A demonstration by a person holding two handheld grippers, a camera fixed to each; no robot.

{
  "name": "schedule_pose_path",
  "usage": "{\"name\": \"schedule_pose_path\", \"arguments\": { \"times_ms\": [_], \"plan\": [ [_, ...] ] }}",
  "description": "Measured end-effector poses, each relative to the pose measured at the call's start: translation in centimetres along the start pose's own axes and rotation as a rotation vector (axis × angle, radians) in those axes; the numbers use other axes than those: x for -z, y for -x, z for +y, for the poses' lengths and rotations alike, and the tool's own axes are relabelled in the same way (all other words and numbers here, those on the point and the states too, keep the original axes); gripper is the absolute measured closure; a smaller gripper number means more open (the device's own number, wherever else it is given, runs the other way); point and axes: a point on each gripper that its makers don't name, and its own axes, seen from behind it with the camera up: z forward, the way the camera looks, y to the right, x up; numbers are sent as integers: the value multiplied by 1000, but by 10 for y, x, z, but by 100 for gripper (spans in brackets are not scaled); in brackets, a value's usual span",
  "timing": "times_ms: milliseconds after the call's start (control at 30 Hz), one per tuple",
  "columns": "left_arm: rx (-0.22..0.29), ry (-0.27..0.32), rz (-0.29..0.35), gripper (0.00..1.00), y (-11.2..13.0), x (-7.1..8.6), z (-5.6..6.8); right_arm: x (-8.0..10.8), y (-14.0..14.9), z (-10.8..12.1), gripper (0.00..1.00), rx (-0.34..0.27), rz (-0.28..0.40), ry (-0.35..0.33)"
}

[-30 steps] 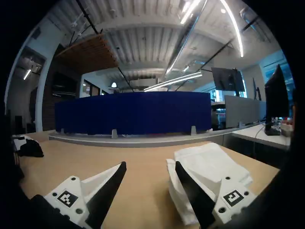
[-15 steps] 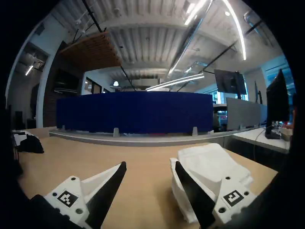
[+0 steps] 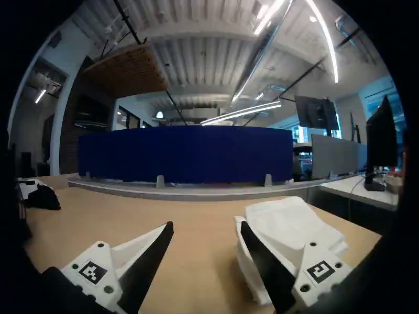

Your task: Fold towel

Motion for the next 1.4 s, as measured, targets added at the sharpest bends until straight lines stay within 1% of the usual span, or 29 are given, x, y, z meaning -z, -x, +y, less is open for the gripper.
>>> {"name": "schedule_pose_path", "arguments": {
  "times_ms": [700, 1400],
  "plan": [
    [0, 0, 0, 9, 2, -2, 2, -3, 4, 1, 0, -1, -3, 2],
    [0, 0, 0, 10, 2, -4, 0, 0, 3, 1, 0, -1, -3, 2]
  ]
}}
